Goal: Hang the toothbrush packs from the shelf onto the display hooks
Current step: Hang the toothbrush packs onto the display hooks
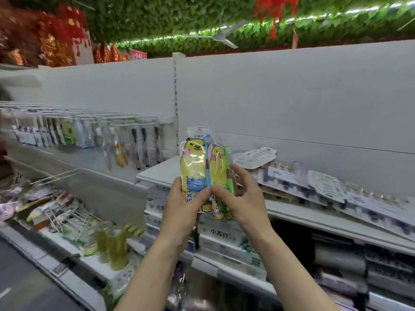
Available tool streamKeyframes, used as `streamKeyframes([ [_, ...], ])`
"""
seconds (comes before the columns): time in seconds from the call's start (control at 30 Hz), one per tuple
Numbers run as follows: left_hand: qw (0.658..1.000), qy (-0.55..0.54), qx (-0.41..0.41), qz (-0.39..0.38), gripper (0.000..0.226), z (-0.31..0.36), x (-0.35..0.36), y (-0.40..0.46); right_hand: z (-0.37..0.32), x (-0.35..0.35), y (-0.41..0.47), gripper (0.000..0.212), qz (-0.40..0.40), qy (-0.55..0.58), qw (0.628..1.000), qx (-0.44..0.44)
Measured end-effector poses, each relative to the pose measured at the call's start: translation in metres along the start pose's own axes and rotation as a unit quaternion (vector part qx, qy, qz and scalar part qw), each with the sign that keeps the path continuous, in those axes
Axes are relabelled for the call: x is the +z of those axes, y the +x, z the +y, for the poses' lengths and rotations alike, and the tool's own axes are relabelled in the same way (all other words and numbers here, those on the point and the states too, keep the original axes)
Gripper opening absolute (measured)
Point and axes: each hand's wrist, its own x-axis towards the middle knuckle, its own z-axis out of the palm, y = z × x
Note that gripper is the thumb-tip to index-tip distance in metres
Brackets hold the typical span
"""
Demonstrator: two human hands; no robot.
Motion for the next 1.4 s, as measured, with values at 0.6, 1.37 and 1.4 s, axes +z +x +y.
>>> streamKeyframes([
  [0.6, 0.986, 0.056, 0.008, 0.154, 0.039, 0.034, -0.393, 0.02, -0.018, 0.397, -0.012, 0.042, -0.066, 0.191, 0.977, 0.07],
  [1.37, 0.972, 0.172, -0.01, 0.159, 0.039, 0.012, -0.762, 0.312, 0.042, 0.832, 0.221, 0.034, -0.107, 0.249, 0.953, 0.138],
  [1.4, 0.974, 0.163, -0.007, 0.154, 0.037, 0.01, -0.778, 0.321, 0.046, 0.85, 0.226, 0.035, -0.104, 0.242, 0.954, 0.142],
])
